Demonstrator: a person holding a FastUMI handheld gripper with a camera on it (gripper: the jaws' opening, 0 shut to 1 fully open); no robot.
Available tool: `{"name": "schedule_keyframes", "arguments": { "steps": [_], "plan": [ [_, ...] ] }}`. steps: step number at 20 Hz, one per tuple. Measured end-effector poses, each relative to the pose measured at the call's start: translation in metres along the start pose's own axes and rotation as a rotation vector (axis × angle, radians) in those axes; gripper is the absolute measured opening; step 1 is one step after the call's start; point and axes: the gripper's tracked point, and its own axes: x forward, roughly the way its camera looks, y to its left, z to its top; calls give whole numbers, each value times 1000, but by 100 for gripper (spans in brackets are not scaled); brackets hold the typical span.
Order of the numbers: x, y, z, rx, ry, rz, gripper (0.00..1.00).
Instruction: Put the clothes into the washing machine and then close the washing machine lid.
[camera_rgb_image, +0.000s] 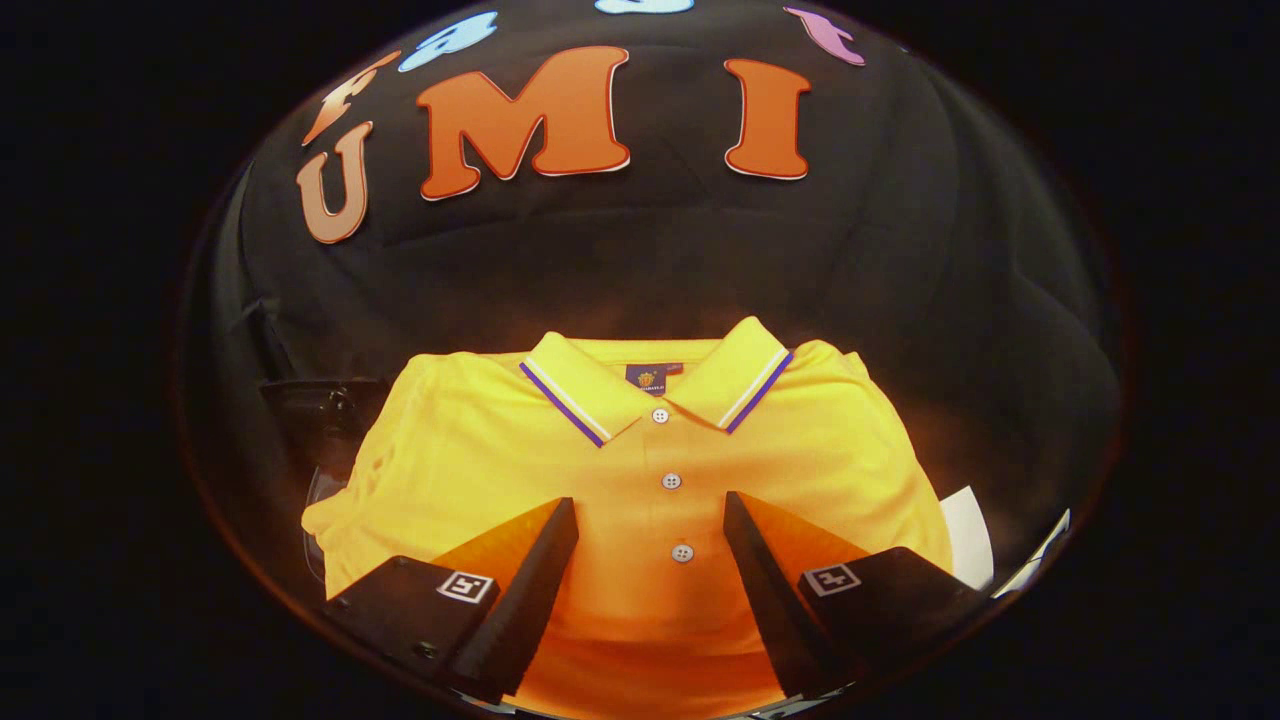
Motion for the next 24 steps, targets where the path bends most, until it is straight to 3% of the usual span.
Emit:
{"name": "schedule_keyframes", "arguments": {
  "steps": [5, 9, 10, 13, 20, 22, 24],
  "plan": [
    [3, 3, -1, -33, 35, 20, 93],
    [3, 6, 0, -64, 21, 68, 62],
    [2, 6, 1, -63, 21, 75, 48],
    [1, 6, -2, 1, 53, 72, 33],
    [-3, 8, 0, -14, 72, 37, 33],
    [-1, 9, 1, 4, 42, 26, 17],
    [-2, 9, 1, 27, 30, 29, 17]
  ]
}}
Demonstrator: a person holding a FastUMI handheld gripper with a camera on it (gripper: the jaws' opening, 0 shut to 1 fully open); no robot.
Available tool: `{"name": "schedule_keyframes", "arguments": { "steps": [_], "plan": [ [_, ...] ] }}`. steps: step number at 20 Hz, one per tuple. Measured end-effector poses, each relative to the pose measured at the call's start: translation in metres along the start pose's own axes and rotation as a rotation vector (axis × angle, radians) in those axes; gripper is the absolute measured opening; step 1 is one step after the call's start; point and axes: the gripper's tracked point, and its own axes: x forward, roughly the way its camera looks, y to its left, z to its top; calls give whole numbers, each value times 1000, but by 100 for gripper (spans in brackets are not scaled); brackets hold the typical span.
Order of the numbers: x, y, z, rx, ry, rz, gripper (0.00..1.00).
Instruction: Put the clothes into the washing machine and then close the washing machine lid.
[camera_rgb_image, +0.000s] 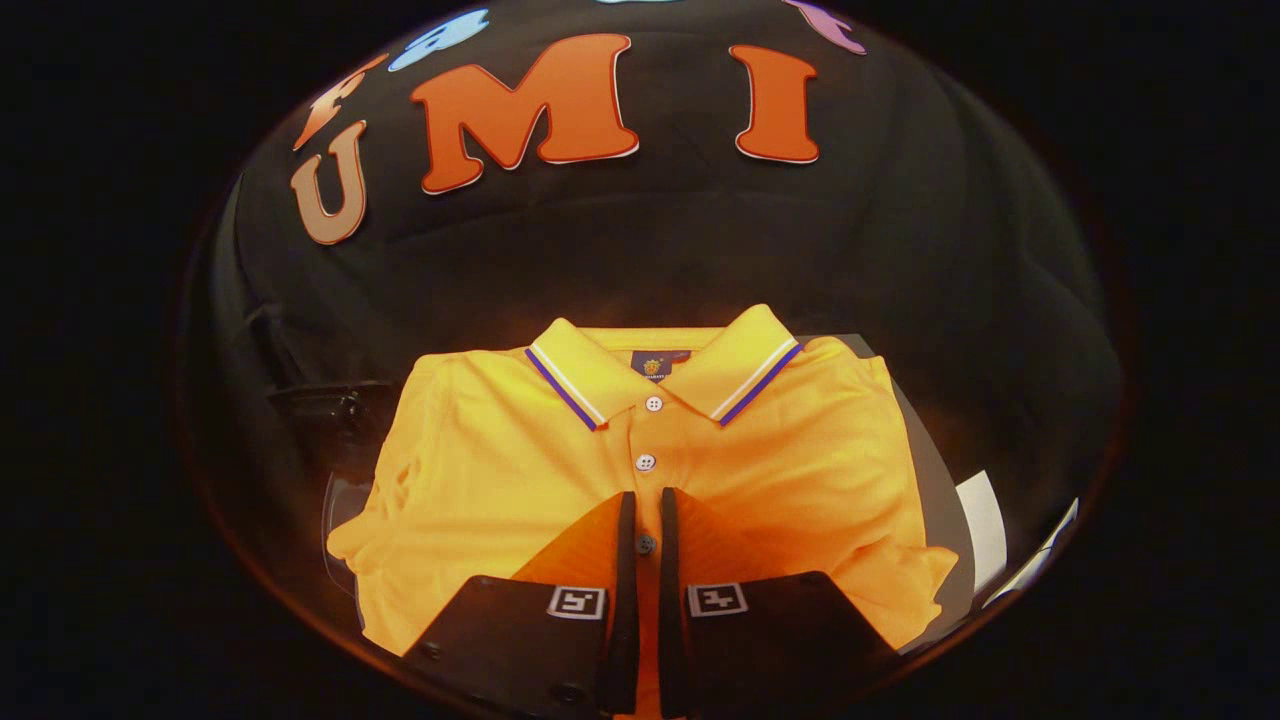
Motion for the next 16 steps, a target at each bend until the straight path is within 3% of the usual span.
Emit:
{"name": "schedule_keyframes", "arguments": {
  "steps": [2, 7, 16],
  "plan": [
    [0, 1, 2, 2, -36, 16, 11],
    [-11, 5, 16, 41, -147, 75, 11],
    [-78, 41, 61, 225, -308, 306, 10]
  ]
}}
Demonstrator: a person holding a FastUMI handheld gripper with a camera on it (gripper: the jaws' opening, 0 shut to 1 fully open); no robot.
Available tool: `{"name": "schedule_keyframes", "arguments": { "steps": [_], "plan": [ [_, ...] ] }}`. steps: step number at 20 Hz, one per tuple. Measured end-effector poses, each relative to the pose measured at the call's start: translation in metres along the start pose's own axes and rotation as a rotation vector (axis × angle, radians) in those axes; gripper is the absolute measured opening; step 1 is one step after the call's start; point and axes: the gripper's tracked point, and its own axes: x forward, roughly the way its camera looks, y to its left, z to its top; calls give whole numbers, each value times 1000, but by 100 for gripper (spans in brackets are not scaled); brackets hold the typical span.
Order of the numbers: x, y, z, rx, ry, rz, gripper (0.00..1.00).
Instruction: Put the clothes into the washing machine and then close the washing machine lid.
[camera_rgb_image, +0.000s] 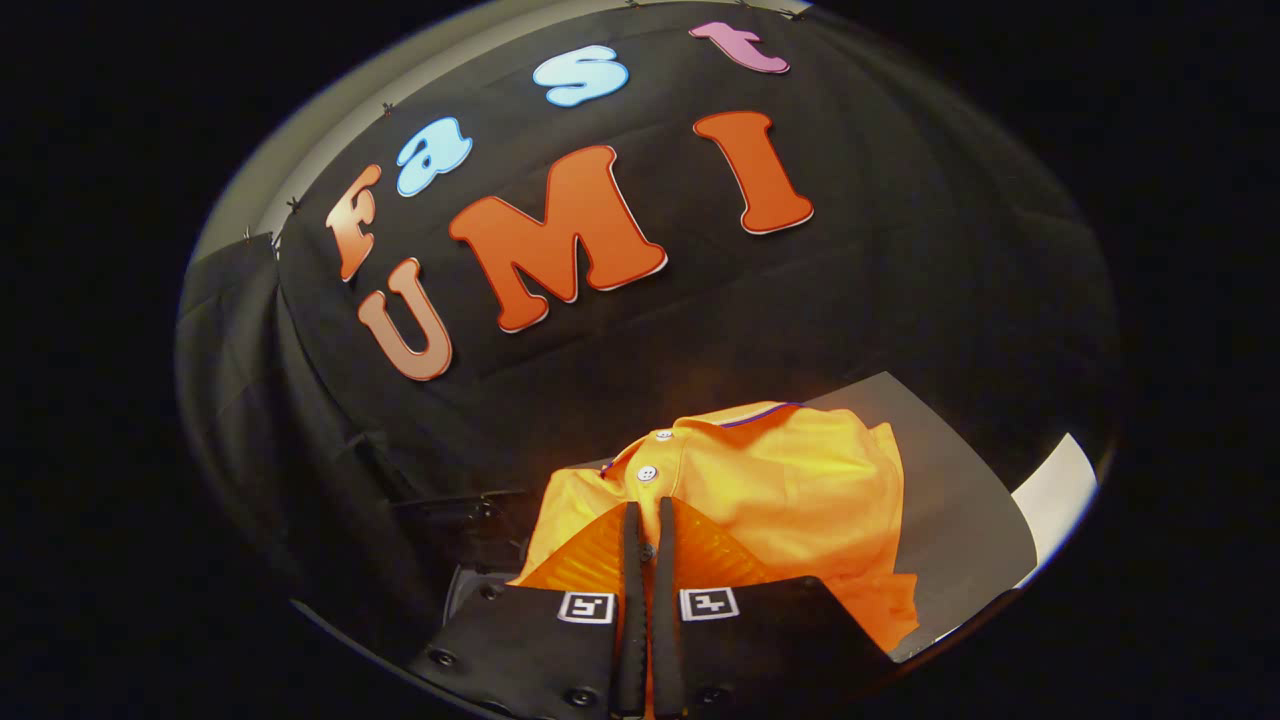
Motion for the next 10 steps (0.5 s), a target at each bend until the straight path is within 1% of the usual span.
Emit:
{"name": "schedule_keyframes", "arguments": {
  "steps": [5, 8, 10],
  "plan": [
    [-35, 57, 24, 43, -69, 93, 10],
    [-60, 105, 30, 52, -96, 150, 10],
    [-74, 139, 29, 45, -116, 167, 10]
  ]
}}
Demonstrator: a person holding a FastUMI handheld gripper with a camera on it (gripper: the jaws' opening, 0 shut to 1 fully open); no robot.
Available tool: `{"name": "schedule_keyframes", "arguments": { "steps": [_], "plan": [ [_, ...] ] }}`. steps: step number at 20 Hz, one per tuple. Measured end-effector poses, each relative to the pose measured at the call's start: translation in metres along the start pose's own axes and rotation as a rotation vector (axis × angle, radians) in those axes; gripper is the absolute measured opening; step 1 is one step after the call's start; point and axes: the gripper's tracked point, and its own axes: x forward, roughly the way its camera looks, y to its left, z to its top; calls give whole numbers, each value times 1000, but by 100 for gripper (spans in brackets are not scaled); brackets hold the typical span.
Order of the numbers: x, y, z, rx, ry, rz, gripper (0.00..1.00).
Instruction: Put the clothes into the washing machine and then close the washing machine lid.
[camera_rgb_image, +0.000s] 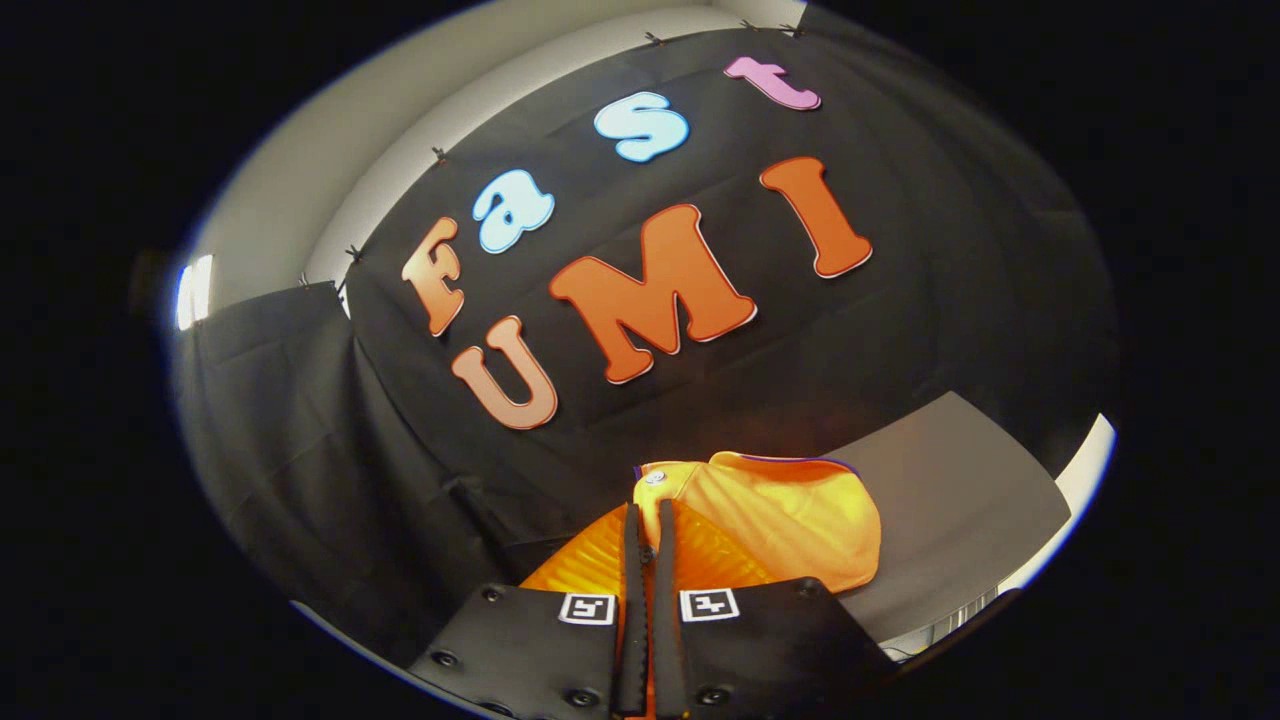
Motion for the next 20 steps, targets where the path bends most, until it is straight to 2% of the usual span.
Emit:
{"name": "schedule_keyframes", "arguments": {
  "steps": [5, 10, 15, 20],
  "plan": [
    [-3, 93, -23, -23, -2, 58, 10],
    [31, 156, -90, -38, 87, 94, 10],
    [91, 171, -179, -33, 230, 73, 10],
    [160, 140, -274, -27, 375, -20, 10]
  ]
}}
